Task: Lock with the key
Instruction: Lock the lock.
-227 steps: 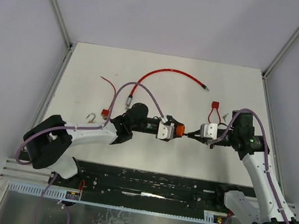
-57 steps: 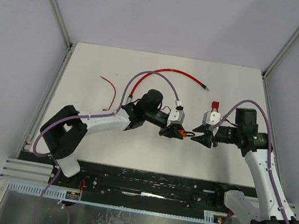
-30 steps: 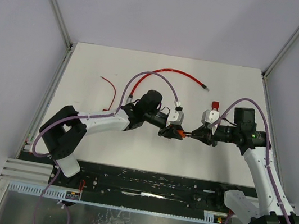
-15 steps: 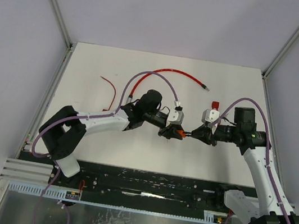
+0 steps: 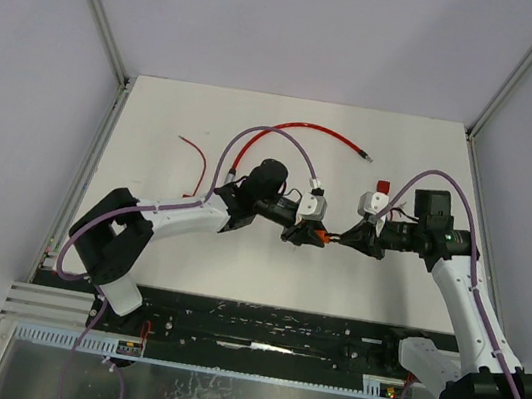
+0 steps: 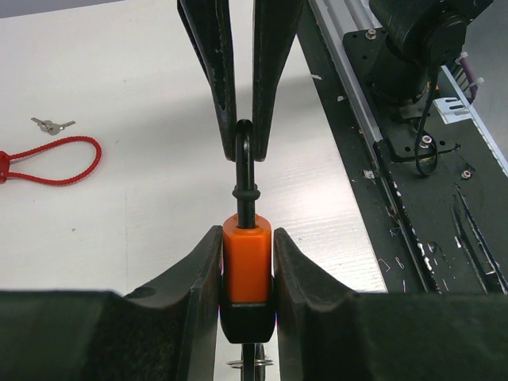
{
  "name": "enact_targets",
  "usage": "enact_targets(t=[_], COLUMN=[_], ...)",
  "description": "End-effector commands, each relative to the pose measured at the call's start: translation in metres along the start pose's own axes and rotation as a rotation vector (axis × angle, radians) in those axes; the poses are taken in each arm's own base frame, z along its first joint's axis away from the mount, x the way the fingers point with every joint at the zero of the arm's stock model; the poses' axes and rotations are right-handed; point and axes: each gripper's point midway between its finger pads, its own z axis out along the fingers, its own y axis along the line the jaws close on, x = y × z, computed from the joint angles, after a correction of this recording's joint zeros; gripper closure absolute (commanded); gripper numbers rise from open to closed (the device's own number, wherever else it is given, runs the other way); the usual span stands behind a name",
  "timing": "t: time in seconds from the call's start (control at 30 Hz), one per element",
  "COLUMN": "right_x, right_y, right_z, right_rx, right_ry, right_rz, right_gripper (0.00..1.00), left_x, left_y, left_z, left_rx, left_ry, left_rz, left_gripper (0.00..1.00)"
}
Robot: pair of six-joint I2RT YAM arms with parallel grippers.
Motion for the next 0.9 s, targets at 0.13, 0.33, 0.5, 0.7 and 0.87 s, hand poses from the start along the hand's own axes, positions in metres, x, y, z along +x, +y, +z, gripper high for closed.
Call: enact_targets(t=[0.13,0.33,0.5,0.7,0.87], right_x=[-0.018,-0.02,-0.023,-0.022,-0.018], right_y=[0.002,0.0,-0.002,0.0,0.0], right_z=[-0.004,-0.006,-0.009,-0.006,-0.002], right_rx=[0.001,0.018,0.033,0.017,0.002], right_ry=[-0.042,-0.033,-0.029,-0.044,-0.051], right_rz=[-0.016,-0.023,-0.03,-0.029,-0.013], right_gripper=[0.79,0.78,0.75,0.77,0.8], left_x=[-0.025,-0.024,-0.024,-0.025,-0.025], left_y=[0.006,0.004,0.004,0.003,0.003], left_z=[-0.004,-0.004,-0.004,-0.004,-0.004], left_rx=[-0.025,-0.02,-0.018,-0.01,-0.008], left_ry=[-0.057,-0.057,-0.057,-0.06,-0.061], left_rz=[0.095,0.094,0.095,0.097,0.094], left_gripper=[1.0,1.0,1.0,1.0,1.0])
